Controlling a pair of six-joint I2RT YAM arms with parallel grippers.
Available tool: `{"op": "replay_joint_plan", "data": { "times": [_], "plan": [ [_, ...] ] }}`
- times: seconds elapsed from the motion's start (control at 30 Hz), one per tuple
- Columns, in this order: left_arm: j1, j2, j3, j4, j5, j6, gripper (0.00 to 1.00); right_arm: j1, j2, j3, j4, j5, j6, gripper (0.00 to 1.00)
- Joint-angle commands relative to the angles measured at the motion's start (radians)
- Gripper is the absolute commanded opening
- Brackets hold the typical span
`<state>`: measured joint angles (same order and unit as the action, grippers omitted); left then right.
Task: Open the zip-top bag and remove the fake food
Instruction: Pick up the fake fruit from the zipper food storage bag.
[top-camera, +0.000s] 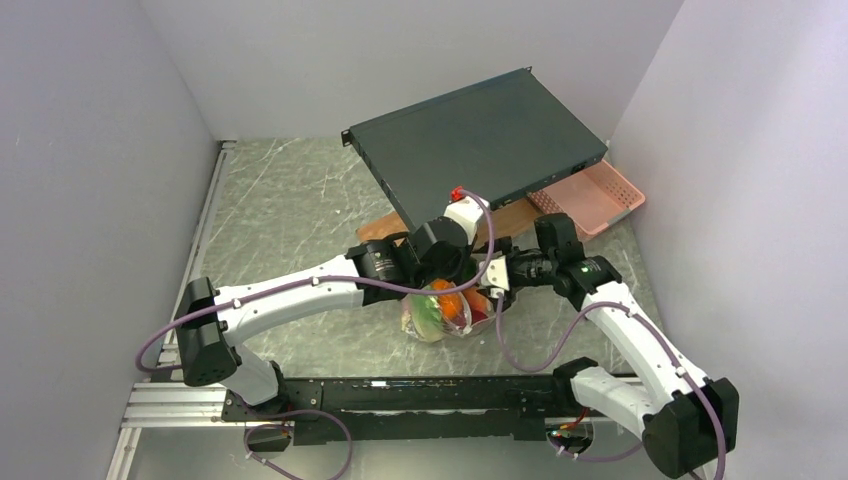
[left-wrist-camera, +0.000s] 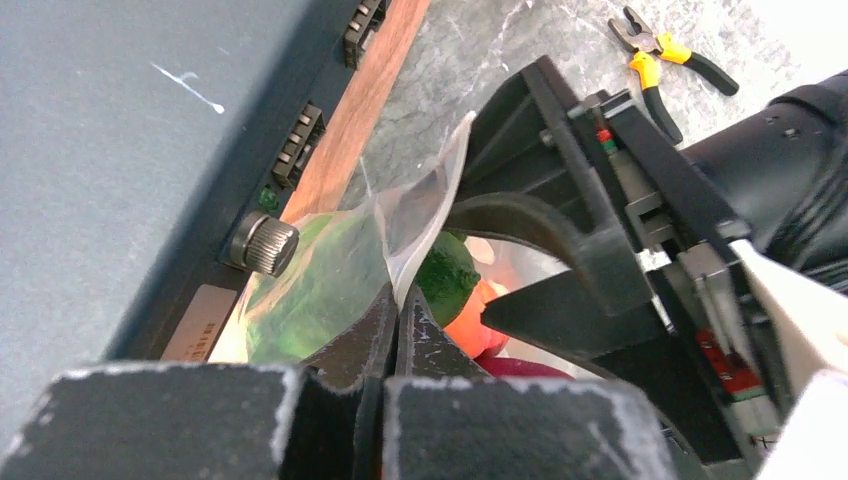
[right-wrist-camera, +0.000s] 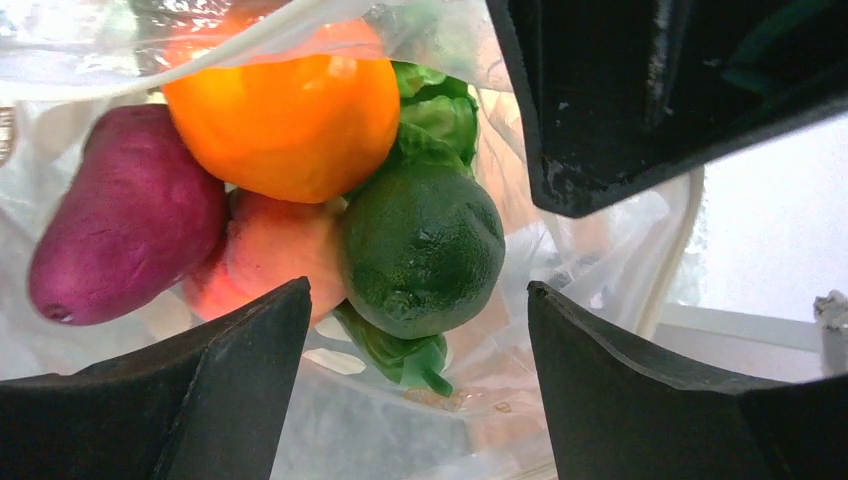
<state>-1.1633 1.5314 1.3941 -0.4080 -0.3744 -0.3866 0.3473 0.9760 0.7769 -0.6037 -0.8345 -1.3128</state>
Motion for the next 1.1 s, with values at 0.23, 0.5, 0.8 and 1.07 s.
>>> {"op": "replay_joint_plan", "data": {
  "times": [0.23, 0.5, 0.8, 1.07],
  "plan": [
    [0.027, -0.047, -0.014, 0.107, 0.092, 0.005, 0.00, 0.101, 0.031, -0.066, 0.159, 0.104, -0.220, 0.82],
    [0.041, -0.040, -0.017, 0.120, 0.142, 0.008, 0.00, 0.134, 0.070, -0.150, 0.356, 0.217, -0.189, 0.78],
    [0.050, -0.030, -0.008, 0.123, 0.176, 0.014, 0.00, 0.143, 0.110, -0.158, 0.376, 0.245, -0.171, 0.60],
    [0.061, -0.053, -0.035, 0.115, 0.136, -0.004, 0.00, 0.141, 0.037, -0.133, 0.300, 0.176, -0.071, 0.23]
  ]
}}
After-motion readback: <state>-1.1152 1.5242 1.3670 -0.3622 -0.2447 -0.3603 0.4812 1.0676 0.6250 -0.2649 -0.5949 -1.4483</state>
